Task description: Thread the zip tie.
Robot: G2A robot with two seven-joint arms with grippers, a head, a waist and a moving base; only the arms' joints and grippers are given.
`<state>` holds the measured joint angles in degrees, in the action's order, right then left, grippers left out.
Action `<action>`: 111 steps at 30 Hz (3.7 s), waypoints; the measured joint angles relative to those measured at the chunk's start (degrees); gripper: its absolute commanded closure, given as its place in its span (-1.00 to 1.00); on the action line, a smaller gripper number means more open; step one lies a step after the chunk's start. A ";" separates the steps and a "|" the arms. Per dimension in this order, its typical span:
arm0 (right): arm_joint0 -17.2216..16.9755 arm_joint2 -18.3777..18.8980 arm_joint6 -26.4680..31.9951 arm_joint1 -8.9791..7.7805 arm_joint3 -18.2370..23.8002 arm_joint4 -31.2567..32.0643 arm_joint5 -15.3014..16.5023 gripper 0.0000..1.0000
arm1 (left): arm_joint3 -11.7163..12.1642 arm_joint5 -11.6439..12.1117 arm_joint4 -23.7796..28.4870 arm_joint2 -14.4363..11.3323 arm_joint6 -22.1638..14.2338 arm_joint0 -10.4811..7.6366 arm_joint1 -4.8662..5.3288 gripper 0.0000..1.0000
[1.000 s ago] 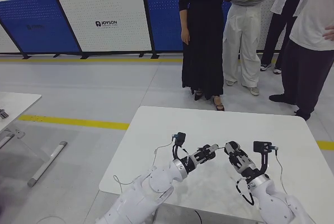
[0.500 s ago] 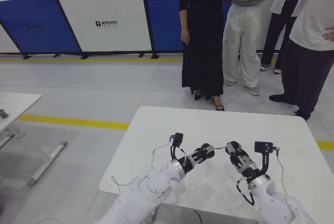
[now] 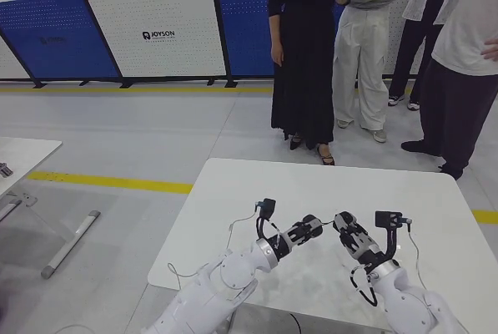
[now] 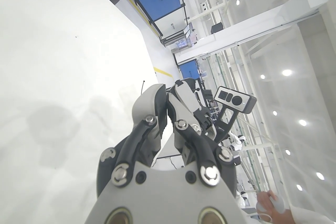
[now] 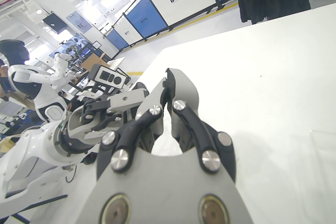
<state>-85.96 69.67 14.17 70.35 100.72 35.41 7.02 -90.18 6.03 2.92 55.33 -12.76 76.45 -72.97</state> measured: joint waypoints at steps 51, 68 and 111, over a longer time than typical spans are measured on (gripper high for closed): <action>3.13 -1.11 5.64 -0.14 -6.64 7.35 -0.41 -1.00 | -1.10 -2.47 4.87 0.46 2.79 0.48 -0.51 1.00; 3.45 -1.21 6.03 -0.14 -6.81 5.90 2.04 0.10 | -0.48 -2.50 5.28 0.00 3.32 0.24 -0.74 1.00; 3.62 -2.06 6.31 -0.21 -5.08 6.66 3.18 1.00 | 0.51 -3.29 4.08 -1.31 2.72 -0.45 -1.12 1.00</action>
<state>-82.34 67.62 20.49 70.14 95.64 42.07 10.20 -89.66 2.74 7.00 54.02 -10.04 76.00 -74.09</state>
